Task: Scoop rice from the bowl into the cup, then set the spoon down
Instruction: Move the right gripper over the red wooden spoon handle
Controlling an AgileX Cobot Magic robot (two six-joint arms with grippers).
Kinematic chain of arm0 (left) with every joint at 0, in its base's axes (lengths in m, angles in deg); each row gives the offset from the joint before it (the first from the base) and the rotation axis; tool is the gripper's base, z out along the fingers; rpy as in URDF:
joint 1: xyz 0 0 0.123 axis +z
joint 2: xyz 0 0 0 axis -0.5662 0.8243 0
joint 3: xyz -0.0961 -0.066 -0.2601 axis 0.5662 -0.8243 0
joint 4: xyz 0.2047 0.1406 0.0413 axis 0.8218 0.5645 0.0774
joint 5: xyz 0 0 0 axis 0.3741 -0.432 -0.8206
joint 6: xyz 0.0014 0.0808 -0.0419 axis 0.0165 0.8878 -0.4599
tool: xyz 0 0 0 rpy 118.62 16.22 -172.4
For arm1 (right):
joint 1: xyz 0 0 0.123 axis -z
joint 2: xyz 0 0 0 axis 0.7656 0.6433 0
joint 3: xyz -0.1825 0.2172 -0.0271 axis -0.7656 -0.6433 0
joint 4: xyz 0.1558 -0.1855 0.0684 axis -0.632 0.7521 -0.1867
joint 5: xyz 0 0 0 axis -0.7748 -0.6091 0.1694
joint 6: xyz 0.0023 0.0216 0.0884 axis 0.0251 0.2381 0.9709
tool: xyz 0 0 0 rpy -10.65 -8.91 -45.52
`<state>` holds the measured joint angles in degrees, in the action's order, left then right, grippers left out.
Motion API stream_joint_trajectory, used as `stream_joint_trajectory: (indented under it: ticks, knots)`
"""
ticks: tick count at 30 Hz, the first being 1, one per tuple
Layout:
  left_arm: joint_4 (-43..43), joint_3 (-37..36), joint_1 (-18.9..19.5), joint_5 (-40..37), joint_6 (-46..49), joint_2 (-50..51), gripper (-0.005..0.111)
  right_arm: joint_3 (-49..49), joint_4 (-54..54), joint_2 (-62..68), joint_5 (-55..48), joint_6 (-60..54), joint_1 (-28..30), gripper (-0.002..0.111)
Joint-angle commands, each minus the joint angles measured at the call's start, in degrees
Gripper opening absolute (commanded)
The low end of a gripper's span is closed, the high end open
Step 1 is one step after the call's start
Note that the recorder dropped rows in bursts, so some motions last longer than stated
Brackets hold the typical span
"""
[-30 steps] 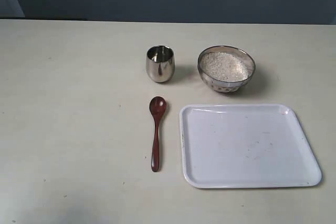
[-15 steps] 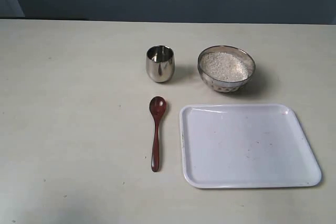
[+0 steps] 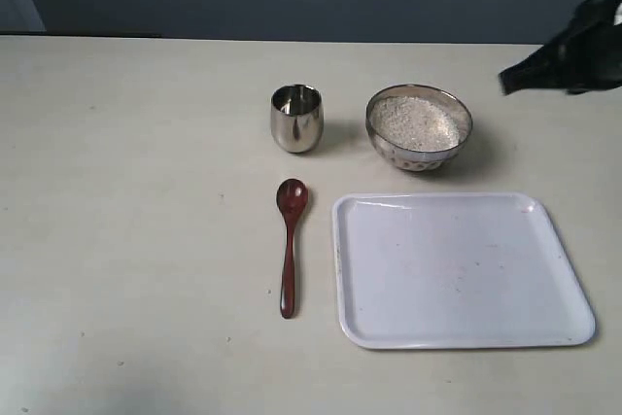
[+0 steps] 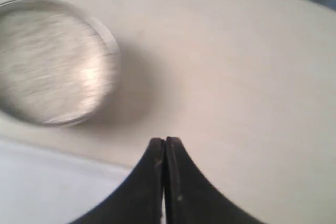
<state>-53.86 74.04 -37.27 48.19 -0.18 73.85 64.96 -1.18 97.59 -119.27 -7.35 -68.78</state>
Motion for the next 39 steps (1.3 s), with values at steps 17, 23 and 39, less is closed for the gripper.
stream_joint_trajectory:
  ticks: [17, 23, 39]
  knots:
    - [0.06, 0.14, -0.25, 0.73, -0.13, -0.22, 0.0, 7.49, -3.2, 17.03, -4.56, 32.74, -37.88, -0.001]
    - [0.06, 0.14, -0.25, 0.73, -0.13, -0.22, 0.0, 7.62, -4.42, 19.34, -1.15, 32.74, -40.22, 0.008]
    - [0.06, 0.14, -0.25, 0.73, -0.13, -0.22, 0.0, 7.62, -8.43, 20.07, 5.72, 30.37, -40.22, 0.003]
